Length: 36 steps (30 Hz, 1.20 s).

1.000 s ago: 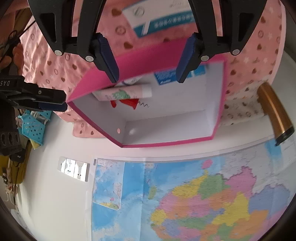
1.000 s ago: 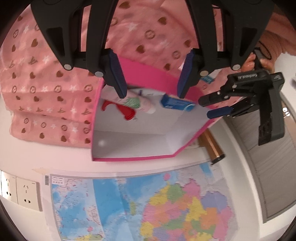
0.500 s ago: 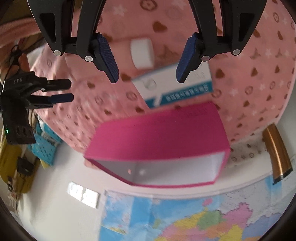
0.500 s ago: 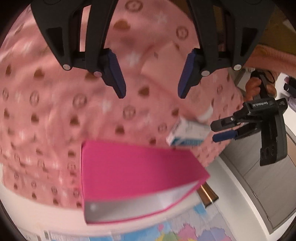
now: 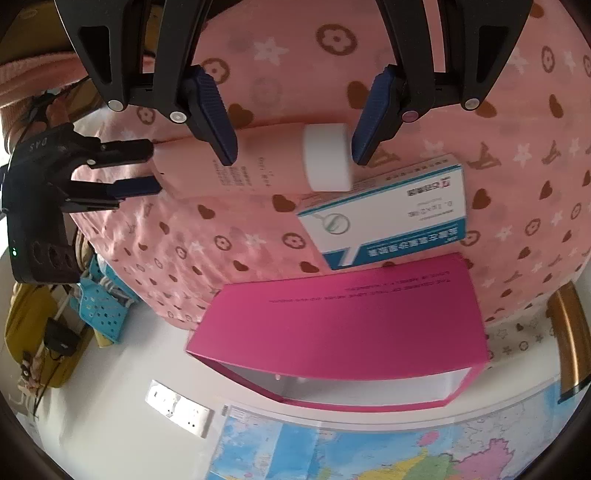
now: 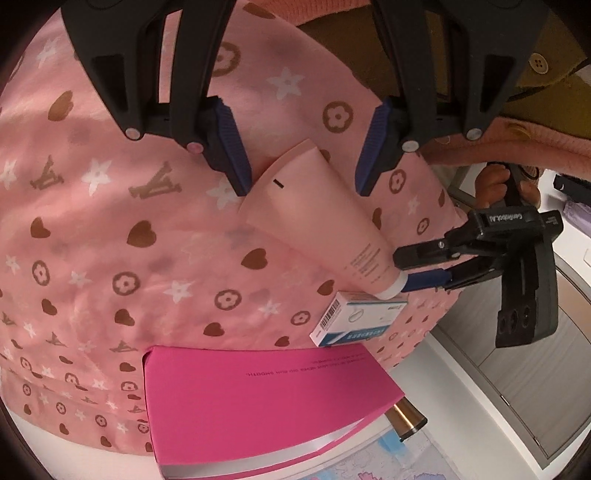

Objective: Organize rigid objects
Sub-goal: 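Grasp the large pink tube by its white cap with the left gripper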

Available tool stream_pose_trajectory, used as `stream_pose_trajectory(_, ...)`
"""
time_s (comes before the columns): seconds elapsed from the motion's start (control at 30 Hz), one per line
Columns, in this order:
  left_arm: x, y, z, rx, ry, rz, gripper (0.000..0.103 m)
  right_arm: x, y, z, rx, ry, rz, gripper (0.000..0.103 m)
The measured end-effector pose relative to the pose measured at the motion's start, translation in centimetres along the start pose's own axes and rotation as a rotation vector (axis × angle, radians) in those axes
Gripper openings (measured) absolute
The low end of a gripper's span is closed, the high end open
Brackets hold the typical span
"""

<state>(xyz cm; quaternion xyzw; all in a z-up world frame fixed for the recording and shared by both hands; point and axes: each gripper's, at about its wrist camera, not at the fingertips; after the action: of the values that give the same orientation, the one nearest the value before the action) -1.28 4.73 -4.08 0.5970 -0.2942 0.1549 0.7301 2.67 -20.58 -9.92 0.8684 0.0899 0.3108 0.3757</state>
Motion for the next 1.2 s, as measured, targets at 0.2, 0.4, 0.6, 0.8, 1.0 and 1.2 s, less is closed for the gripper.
stream_pose_trajectory(0.2,0.1,0.0,0.2,-0.005,-0.001,-0.003,0.064,-0.2,0.5,0.5,0.026,-0.033,0.031,0.061)
stream_pose_trajectory(0.4,0.4,-0.3,0.7,-0.012,0.006,-0.004,0.065,0.6,0.8,1.3,0.013,-0.061,0.073,0.062)
stream_pose_trajectory(0.6,1.0,-1.0,1.6,-0.025,0.005,-0.009,0.065,1.6,1.4,2.5,-0.006,-0.085,0.122,0.062)
stream_pose_trajectory(0.8,1.6,-1.6,2.5,-0.038,0.003,-0.01,0.065,2.3,1.9,4.3,-0.013,-0.118,0.151,0.062)
stream_pose_trajectory(1.0,2.4,-1.9,3.4,-0.039,-0.01,0.001,0.065,2.5,2.9,5.2,-0.021,-0.133,0.183,0.062)
stream_pose_trajectory(1.2,3.5,-2.5,3.7,-0.009,-0.004,0.003,0.06,2.4,3.6,5.6,-0.024,-0.149,0.211,0.062)
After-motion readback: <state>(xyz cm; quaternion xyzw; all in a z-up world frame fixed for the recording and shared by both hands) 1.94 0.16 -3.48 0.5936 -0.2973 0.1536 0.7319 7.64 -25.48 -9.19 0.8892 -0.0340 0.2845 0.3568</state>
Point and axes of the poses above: each gripper's, at about its wrist camera, not at the fingertips, and y roughly against the way its jaws point, z to its right, x to its top, and after that the axes turned 8 degrees about x, right-handed
